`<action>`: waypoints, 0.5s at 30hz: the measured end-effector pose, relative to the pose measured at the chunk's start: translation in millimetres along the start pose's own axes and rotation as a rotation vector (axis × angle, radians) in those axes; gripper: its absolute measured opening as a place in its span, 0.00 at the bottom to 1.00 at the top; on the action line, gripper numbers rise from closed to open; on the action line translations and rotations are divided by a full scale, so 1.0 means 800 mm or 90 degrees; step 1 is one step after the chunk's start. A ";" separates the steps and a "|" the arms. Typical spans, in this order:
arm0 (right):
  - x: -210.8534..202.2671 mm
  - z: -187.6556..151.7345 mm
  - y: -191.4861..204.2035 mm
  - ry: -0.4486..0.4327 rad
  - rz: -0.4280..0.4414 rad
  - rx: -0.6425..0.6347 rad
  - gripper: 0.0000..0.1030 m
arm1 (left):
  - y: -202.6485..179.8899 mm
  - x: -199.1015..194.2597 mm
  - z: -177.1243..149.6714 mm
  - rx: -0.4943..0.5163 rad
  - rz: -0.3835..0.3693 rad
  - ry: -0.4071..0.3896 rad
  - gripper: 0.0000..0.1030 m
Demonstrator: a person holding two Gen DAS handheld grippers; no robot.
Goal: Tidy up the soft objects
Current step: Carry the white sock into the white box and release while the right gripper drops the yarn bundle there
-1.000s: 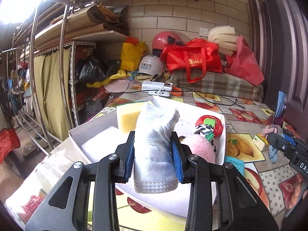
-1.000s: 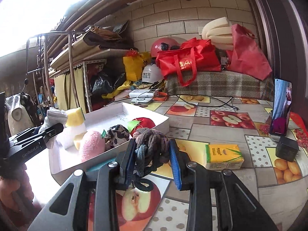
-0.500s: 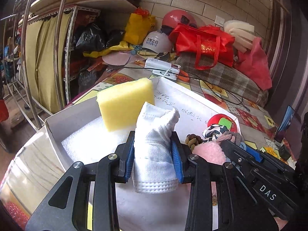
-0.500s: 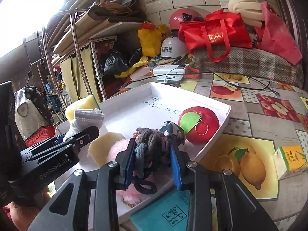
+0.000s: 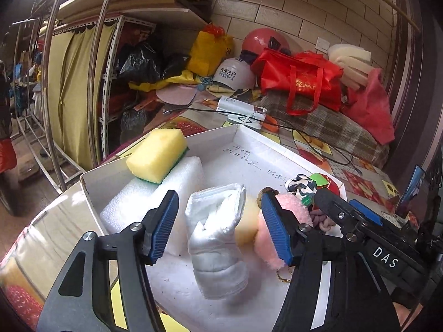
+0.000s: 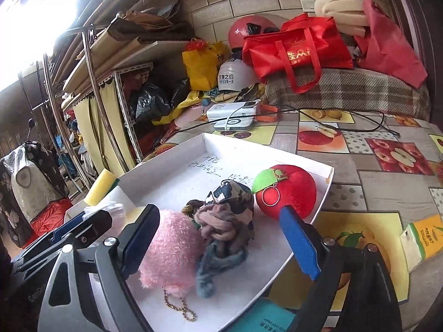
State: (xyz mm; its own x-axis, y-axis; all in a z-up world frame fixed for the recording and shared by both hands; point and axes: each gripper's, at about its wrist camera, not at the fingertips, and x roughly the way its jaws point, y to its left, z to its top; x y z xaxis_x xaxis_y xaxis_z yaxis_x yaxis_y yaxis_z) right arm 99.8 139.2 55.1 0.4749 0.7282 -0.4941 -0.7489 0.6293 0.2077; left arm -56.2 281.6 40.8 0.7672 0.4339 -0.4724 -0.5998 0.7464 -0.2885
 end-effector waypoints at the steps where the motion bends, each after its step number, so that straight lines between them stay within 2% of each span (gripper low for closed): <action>1: -0.003 0.000 -0.003 -0.006 0.001 0.008 0.89 | 0.003 -0.001 0.000 -0.007 0.000 -0.004 0.77; 5: -0.024 -0.004 -0.004 -0.038 0.011 0.005 0.92 | 0.010 -0.009 0.000 -0.028 0.014 -0.026 1.00; 7: -0.037 -0.008 -0.002 -0.048 0.017 -0.010 1.00 | 0.010 -0.013 0.000 -0.028 0.015 -0.036 1.00; 11: -0.074 -0.020 0.002 -0.098 0.007 -0.055 1.00 | -0.003 -0.028 -0.003 0.005 0.002 -0.073 1.00; 15: -0.107 -0.034 -0.002 -0.129 -0.015 -0.125 1.00 | -0.022 -0.040 -0.012 0.046 -0.027 -0.074 1.00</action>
State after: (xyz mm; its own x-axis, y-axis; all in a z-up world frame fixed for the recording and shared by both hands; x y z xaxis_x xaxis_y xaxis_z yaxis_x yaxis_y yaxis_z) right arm 47.9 68.5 74.0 0.5607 0.7662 -0.3138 -0.8026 0.5961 0.0214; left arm -72.2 249.4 52.9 0.8156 0.4531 -0.3597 -0.5510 0.7981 -0.2439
